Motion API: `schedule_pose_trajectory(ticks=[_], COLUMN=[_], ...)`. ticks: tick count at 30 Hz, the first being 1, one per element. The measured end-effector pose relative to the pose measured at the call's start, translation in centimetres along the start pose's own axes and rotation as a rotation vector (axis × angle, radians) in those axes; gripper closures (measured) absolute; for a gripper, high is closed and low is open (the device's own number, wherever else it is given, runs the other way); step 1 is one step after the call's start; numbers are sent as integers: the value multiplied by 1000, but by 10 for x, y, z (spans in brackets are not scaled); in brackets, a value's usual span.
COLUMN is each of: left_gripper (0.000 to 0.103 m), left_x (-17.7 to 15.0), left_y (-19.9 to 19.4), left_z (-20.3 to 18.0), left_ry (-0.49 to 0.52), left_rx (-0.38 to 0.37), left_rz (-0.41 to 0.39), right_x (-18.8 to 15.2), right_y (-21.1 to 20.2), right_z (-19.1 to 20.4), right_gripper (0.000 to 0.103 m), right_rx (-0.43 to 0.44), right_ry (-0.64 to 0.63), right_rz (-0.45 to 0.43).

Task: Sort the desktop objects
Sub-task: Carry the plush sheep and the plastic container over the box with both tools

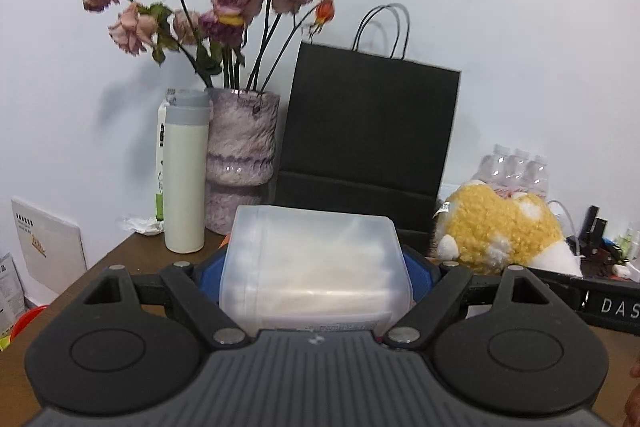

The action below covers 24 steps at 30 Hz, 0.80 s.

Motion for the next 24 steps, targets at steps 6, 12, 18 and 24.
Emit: schedule_pose_trajectory(ticks=[6, 12, 18, 24], left_gripper=[17, 17, 17, 17], left_x=[-16, -31, -44, -51], left_y=[39, 60, 65, 67], left_z=[-1, 0, 3, 3], left_ry=[21, 42, 46, 60], left_rx=[20, 28, 33, 41], left_rz=[47, 91, 130, 151], right_x=[-21, -34, -49, -58], right_y=[41, 63, 69, 71], right_z=[-11, -24, -29, -24], right_gripper=[56, 56, 56, 55], right_rx=[-26, -59, -77, -80], right_ry=[-23, -33, -42, -81], right_rz=[85, 138, 187, 213])
Point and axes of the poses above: each gripper's, at about its wrist camera, not at the fingertips, and y roughly the way its jaws point, z to its left, x to its top, the point moved 8 cm from there along y, roughly the way its jaws point, and after that the axes turned 5 degrees about -z, right-handed, at the moved point
